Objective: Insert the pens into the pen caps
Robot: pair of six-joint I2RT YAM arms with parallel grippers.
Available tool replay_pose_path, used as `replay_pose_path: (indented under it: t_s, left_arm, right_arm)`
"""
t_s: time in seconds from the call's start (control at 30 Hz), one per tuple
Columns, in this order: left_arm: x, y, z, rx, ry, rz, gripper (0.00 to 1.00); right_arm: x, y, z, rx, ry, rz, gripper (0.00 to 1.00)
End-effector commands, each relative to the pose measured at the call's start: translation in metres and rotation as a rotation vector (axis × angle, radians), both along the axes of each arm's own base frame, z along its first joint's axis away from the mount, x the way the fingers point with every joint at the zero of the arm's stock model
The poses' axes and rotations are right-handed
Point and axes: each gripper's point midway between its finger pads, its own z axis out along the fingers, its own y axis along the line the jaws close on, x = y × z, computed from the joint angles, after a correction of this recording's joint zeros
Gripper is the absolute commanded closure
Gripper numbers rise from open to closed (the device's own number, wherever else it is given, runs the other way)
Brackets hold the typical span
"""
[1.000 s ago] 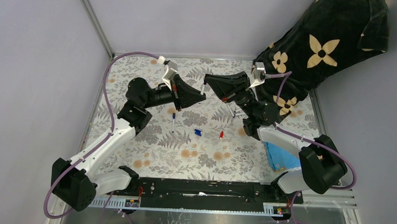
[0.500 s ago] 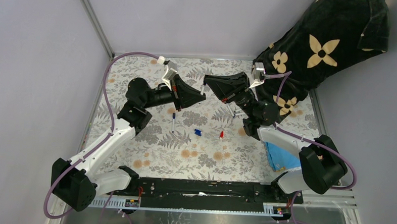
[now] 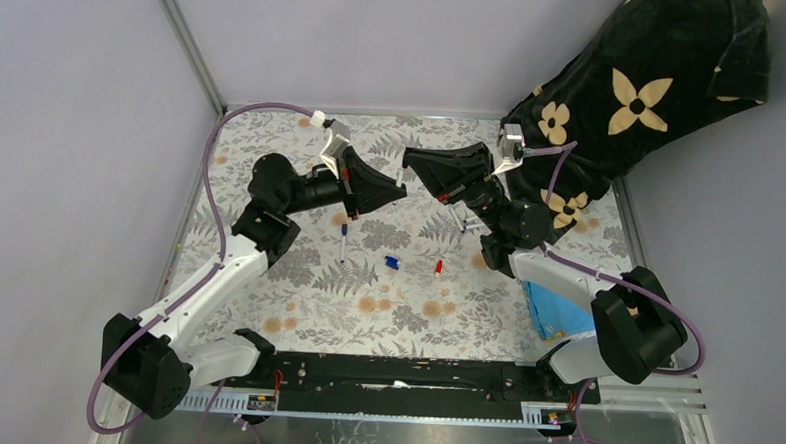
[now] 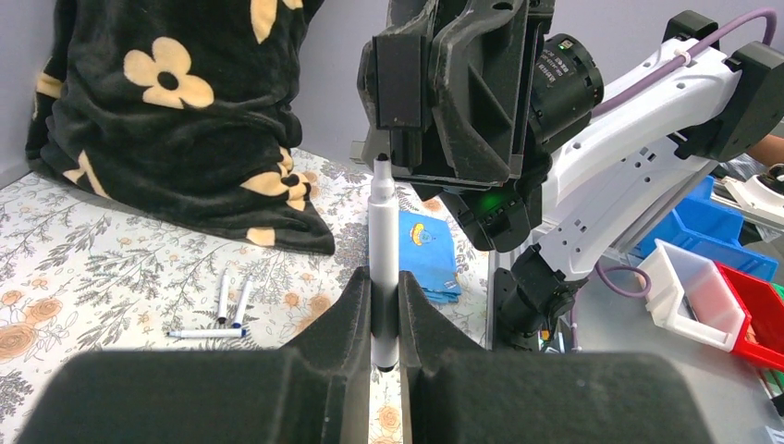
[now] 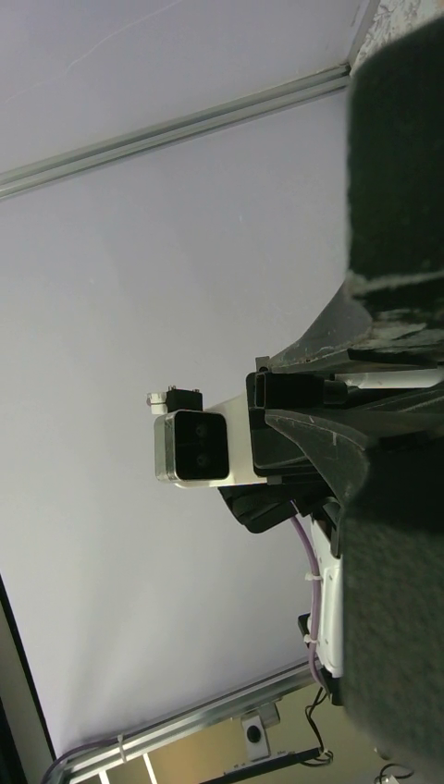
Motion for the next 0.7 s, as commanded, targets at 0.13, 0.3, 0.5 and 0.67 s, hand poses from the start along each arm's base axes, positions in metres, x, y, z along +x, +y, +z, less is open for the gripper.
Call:
replay_pose_path:
  t_s: [0.13, 0.3, 0.5, 0.67]
  left_arm:
    - [-0.0035, 0.0014, 0.0046, -0.006, -0.037, -0.012, 1.00]
    - [-0.0037, 0.0010, 0.0040, -0.005, -0.034, -0.015, 1.00]
    - [-0.0039, 0.0007, 0.0037, -0.003, -0.033, -0.019, 1.00]
    - [-0.0037, 0.0005, 0.0029, -0.002, -0.031, -0.020, 1.00]
  right_arm:
    - [-0.0031, -0.0040, 0.0244, 0.054, -0.067, -0.020, 1.00]
    - [-0.0028, -0.0040, 0.0238, 0.056, -0.063, -0.018, 0.99]
    - [-0.0042, -0.0053, 0.0294, 0.067, -0.072, -0.016, 0.99]
    - [-0.0049, -0.0065, 0.0332, 0.073, -0.079, -0.019, 1.00]
